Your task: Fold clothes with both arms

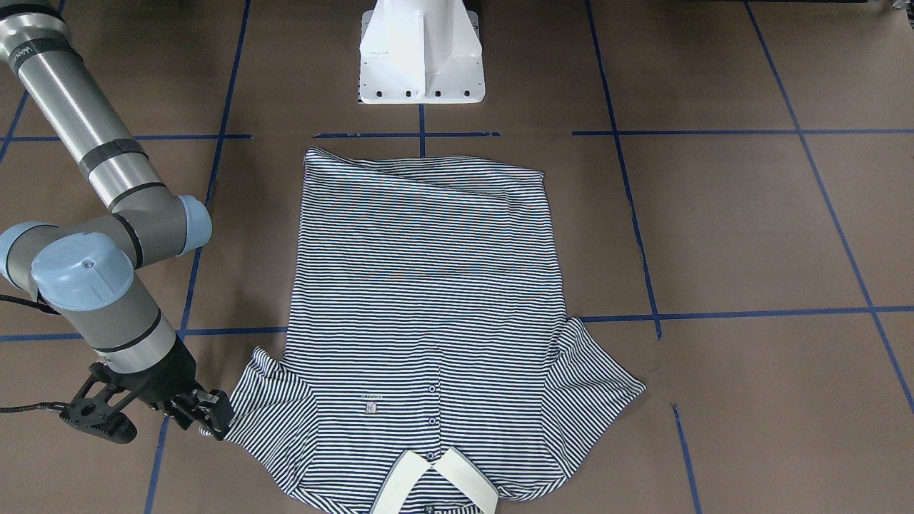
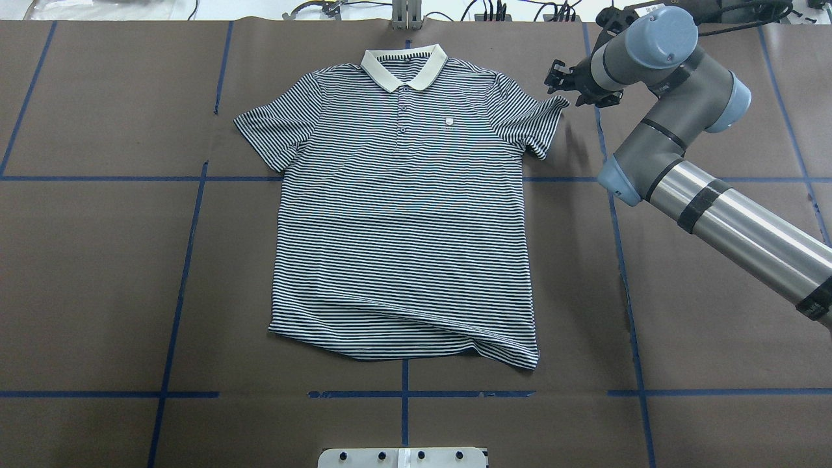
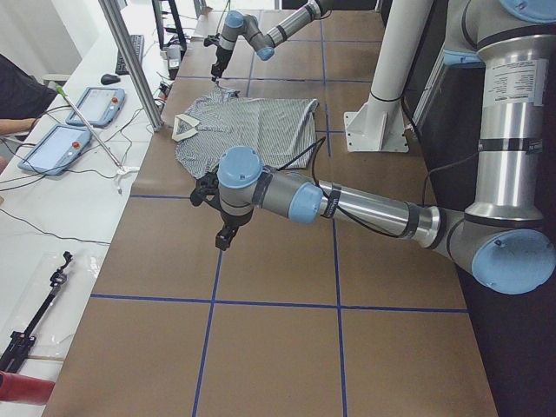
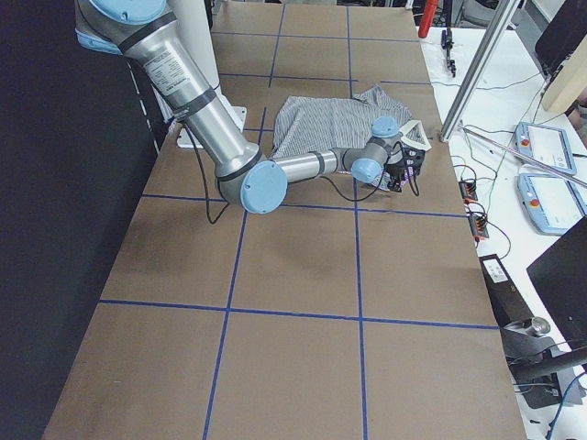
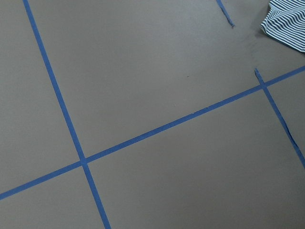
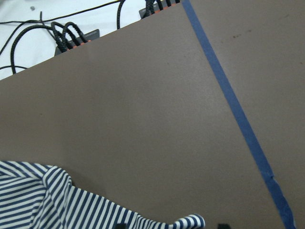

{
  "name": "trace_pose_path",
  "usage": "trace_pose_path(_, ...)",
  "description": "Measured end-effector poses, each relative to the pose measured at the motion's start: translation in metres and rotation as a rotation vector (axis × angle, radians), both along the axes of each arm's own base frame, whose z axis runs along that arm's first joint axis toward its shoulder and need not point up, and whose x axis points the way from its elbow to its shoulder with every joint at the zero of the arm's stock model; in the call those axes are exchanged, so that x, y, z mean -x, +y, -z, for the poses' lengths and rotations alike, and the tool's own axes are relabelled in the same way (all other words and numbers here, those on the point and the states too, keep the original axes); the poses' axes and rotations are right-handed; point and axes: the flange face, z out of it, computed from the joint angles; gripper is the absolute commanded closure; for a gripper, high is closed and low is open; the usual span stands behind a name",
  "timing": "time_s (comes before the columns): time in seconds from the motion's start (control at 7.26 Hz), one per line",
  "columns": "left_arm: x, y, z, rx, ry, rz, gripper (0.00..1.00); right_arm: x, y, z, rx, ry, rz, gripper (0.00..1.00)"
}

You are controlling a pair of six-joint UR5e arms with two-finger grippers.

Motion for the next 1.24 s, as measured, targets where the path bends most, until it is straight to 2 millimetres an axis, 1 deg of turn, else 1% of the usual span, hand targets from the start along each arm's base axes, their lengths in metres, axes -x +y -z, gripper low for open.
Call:
trace_pose_path(0.14, 0.000, 0.000, 0.001, -0.001, 0.000, 0.000, 0.00, -0.004, 0.002, 0.000, -0.118, 0.026, 0.061, 0.25)
trace_pose_path(0.28, 0.000, 0.000, 0.001, -0.002, 0.000, 0.001, 0.00, -0.004, 0.005, 0.002, -0.209, 0.045, 0.096, 0.27)
trace_pose_path(0.41, 0.000, 0.000, 0.001, -0.001, 0.000, 0.001, 0.00, -0.003, 0.008, 0.002, -0.296, 0.071, 0.125, 0.30)
trace_pose_path(0.69, 0.000, 0.000, -0.002, 0.003, 0.000, 0.000, 0.00, 0.002, 0.012, -0.007, -0.439, 0.153, 0.216, 0.34)
trace_pose_path(0.96, 0.000, 0.000, -0.004, 0.007, 0.000, -0.001, 0.00, 0.011, 0.006, -0.014, -0.482, 0.205, 0.269, 0.44)
trace_pose_path(1.24, 0.000, 0.007, -0.007, 0.013, 0.000, -0.001, 0.00, 0.016, 0.000, -0.021, -0.472, 0.224, 0.283, 0.53)
